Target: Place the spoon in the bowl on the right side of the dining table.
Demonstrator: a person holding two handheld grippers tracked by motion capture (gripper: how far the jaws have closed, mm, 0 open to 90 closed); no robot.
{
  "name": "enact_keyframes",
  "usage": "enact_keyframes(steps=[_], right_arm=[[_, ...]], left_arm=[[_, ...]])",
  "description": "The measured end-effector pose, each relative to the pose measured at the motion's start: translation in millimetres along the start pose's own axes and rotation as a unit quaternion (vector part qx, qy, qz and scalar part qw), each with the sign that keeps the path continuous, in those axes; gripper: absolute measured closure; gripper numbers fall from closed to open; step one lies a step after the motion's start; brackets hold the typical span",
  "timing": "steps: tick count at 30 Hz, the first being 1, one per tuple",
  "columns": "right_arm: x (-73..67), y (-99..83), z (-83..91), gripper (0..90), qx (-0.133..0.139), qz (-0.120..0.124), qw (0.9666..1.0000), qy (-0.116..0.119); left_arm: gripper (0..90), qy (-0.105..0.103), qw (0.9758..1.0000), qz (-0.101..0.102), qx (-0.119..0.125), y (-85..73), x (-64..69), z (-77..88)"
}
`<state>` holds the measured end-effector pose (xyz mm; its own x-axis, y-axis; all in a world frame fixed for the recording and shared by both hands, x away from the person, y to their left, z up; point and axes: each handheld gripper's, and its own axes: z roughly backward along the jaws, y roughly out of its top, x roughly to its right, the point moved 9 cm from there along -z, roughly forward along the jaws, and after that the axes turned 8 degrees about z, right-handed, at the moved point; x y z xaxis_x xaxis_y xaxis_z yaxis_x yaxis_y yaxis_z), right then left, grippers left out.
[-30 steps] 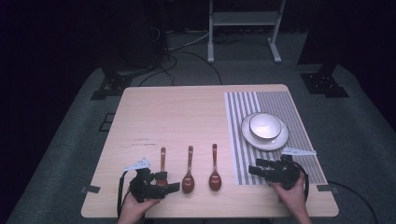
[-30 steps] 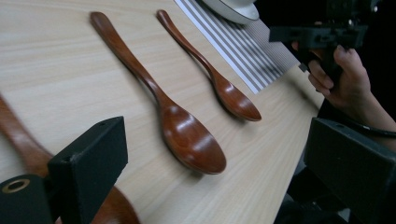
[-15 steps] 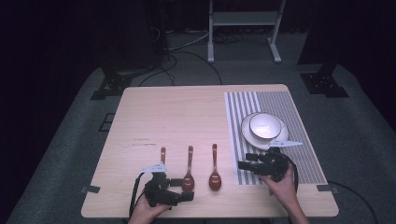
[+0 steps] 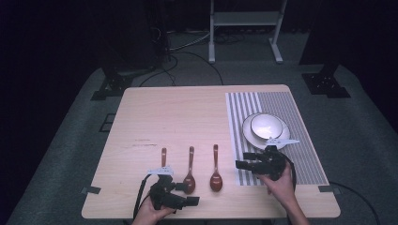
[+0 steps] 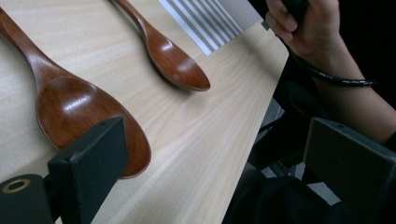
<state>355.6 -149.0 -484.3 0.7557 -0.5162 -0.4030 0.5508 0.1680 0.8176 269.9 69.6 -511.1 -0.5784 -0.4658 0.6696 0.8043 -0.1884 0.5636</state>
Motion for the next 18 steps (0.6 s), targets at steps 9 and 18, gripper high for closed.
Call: enact_keyframes(steps=[9,18], right_arm=[[-8.0,10.6,-13.5,25.7,-0.007,0.016,0.9998,0.008],[-20.8,25.1,-51.4,25.7,-0.047,0.019,0.9983,0.03]], left_arm=[[5.9,0.016,0.9998,0.01,-0.012,-4.2,-8.8,-9.9],[6.1,0.018,0.9998,0.006,-0.008,-4.3,-9.6,-10.7]])
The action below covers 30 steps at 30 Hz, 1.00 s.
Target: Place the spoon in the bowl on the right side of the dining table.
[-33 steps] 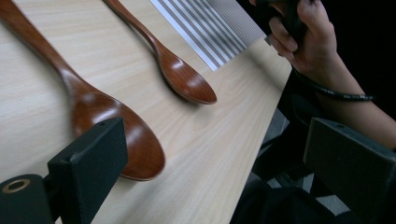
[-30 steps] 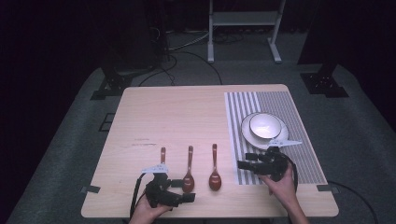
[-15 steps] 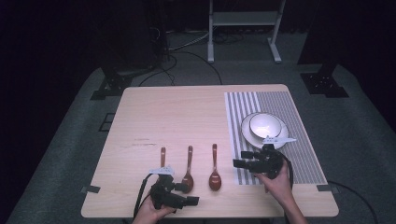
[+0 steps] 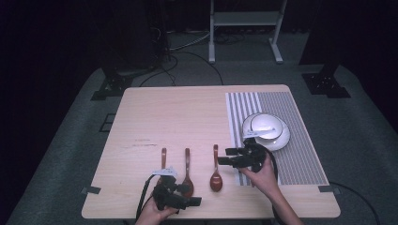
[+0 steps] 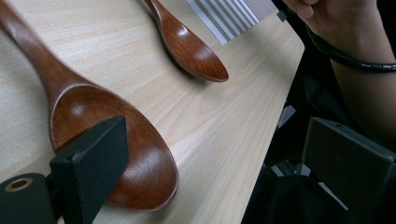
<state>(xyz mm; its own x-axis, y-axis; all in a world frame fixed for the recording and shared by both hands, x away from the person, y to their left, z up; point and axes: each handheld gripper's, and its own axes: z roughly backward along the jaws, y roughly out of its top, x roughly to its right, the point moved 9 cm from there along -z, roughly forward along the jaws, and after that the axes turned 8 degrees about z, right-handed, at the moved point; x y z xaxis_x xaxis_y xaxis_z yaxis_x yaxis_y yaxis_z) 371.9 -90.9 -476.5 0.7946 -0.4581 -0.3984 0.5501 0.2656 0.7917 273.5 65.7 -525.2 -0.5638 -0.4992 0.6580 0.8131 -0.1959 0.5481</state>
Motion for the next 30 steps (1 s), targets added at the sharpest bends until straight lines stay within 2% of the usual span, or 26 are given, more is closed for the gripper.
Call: enact_keyframes(steps=[5,16,30], right_arm=[[-1.0,6.4,-28.0,25.7,-0.029,-0.01,0.9994,0.017],[0.6,2.0,-57.0,26.4,-0.073,-0.018,0.997,0.018],[-1.0,10.3,-96.2,26.5,-0.105,-0.025,0.9938,0.025]], left_arm=[[6.1,-0.001,1.0,0.002,0.002,-0.1,-0.4,0.8],[6.1,0.003,1.0,0.002,0.002,-0.3,0.0,0.2],[6.2,0.003,1.0,0.002,0.002,-0.1,-0.1,0.2]])
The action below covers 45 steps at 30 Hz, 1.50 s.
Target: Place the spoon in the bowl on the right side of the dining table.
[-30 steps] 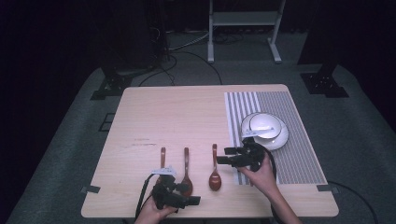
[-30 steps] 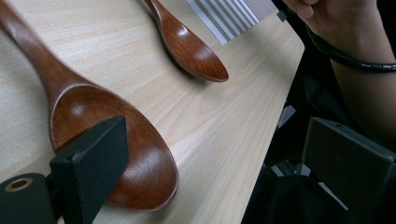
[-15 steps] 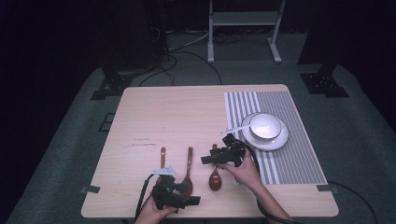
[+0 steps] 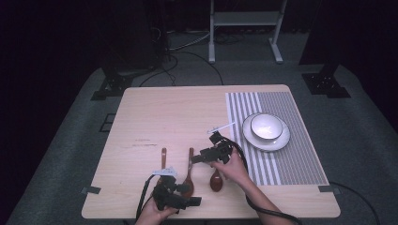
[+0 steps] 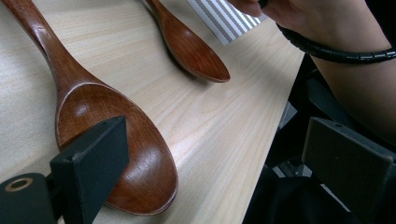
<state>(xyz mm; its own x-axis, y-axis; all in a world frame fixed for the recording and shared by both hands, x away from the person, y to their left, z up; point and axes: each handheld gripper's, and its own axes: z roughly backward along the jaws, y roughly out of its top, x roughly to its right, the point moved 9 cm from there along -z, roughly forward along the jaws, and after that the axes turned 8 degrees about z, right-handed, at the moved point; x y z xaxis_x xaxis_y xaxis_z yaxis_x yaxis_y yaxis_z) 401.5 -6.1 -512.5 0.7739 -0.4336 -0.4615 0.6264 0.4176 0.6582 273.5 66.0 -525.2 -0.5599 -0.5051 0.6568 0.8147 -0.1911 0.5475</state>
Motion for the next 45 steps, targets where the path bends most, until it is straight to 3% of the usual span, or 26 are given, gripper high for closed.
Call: enact_keyframes(steps=[20,30,38,45], right_arm=[[13.5,8.7,-24.8,37.5,-0.017,-0.017,0.9993,-0.027],[17.6,10.2,-31.5,55.2,-0.022,-0.034,0.9982,-0.044],[21.5,10.8,-32.0,63.6,-0.012,-0.059,0.9976,-0.035],[18.5,14.9,-25.2,69.0,0.015,-0.084,0.9963,-0.001]], left_arm=[[6.6,-0.001,1.0,0.0,-0.002,0.0,-0.4,0.4],[6.6,0.002,1.0,-0.004,-0.003,0.0,-0.1,0.0],[6.6,-0.001,1.0,-0.003,-0.003,0.0,-0.2,0.1],[6.5,0.004,1.0,-0.004,-0.001,0.2,-0.2,0.1]])
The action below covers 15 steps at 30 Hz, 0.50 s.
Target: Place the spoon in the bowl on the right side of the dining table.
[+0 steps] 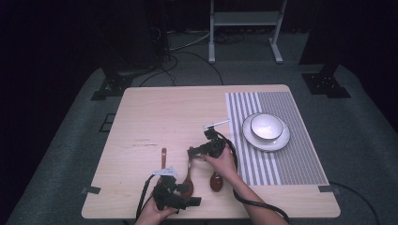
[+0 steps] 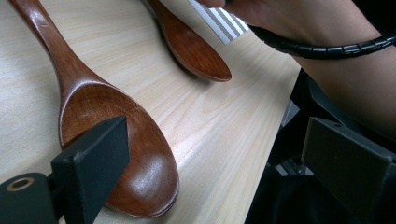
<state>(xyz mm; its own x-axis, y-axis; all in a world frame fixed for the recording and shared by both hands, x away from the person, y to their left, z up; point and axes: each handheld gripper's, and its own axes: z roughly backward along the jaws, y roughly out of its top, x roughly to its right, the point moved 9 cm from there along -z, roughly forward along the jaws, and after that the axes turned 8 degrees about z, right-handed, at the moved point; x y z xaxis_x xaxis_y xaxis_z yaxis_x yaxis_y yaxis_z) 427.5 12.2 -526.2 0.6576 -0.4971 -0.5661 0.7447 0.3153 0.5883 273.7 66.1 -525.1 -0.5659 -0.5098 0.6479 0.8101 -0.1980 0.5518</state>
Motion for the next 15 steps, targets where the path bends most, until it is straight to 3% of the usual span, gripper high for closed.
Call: enact_keyframes(steps=[11,15], right_arm=[[-9.3,6.0,12.5,74.7,0.015,-0.007,0.9995,0.027],[-11.8,7.2,15.3,77.2,0.025,-0.022,0.9982,0.05]], left_arm=[[6.5,0.001,1.0,-0.005,-0.003,0.0,0.7,0.5],[6.5,0.001,1.0,-0.006,-0.003,0.0,1.0,0.7]])
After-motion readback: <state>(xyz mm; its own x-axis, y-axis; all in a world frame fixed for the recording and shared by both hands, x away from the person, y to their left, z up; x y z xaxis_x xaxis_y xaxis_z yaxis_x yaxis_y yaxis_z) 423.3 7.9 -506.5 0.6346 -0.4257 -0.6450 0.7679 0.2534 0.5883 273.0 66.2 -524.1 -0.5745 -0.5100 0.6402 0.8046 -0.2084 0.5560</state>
